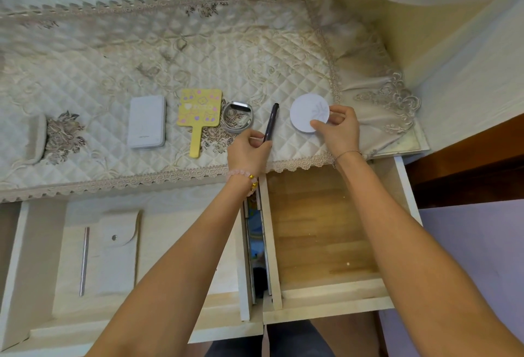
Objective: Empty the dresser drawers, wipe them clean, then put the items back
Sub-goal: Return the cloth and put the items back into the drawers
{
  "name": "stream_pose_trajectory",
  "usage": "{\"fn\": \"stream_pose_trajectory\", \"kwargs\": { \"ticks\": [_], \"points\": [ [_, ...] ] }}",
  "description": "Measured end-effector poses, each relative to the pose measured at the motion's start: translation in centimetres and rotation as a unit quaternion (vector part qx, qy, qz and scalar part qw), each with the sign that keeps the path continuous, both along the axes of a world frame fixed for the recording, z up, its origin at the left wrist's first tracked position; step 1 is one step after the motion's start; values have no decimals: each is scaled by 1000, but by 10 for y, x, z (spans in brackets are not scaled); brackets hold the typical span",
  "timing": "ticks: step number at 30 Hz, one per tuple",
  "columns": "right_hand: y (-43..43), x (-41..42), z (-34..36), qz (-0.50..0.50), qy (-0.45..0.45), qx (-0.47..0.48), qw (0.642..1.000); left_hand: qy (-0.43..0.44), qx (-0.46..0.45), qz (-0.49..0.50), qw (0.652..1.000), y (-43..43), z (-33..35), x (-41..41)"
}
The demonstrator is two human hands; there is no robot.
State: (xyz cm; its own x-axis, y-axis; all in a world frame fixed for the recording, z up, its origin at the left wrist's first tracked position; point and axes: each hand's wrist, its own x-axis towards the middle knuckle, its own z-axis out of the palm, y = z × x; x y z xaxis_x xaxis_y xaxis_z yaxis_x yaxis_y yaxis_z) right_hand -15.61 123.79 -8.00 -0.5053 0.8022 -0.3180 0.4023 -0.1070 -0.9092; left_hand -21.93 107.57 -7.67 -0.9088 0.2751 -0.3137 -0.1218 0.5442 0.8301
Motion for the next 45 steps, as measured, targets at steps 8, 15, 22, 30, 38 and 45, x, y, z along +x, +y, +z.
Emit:
{"fn": "stream_pose_trajectory", "kwargs": {
  "ticks": [8, 15, 22, 30, 38, 45],
  "points": [
    [-9, 23, 19, -5, 17, -38, 999, -64, 94, 26, 993, -21, 16, 4],
    [-46, 62, 42, -33, 90, -147, 985, -122, 173, 37, 977, -57, 32, 29],
    [-96, 97, 41, -12, 106, -206, 973, -151, 182, 44, 971, -99, 30, 62],
    [-141, 110, 26, 44, 84, -247, 964, -151, 189, 85, 967, -159, 16, 96],
    [-203, 111, 14, 97, 26, -289, 952, -174, 169, 119, 963, -234, -2, 121],
    [-260, 92, -4, 106, -16, -284, 953, -201, 133, 133, 961, -292, -29, 102]
  ]
}}
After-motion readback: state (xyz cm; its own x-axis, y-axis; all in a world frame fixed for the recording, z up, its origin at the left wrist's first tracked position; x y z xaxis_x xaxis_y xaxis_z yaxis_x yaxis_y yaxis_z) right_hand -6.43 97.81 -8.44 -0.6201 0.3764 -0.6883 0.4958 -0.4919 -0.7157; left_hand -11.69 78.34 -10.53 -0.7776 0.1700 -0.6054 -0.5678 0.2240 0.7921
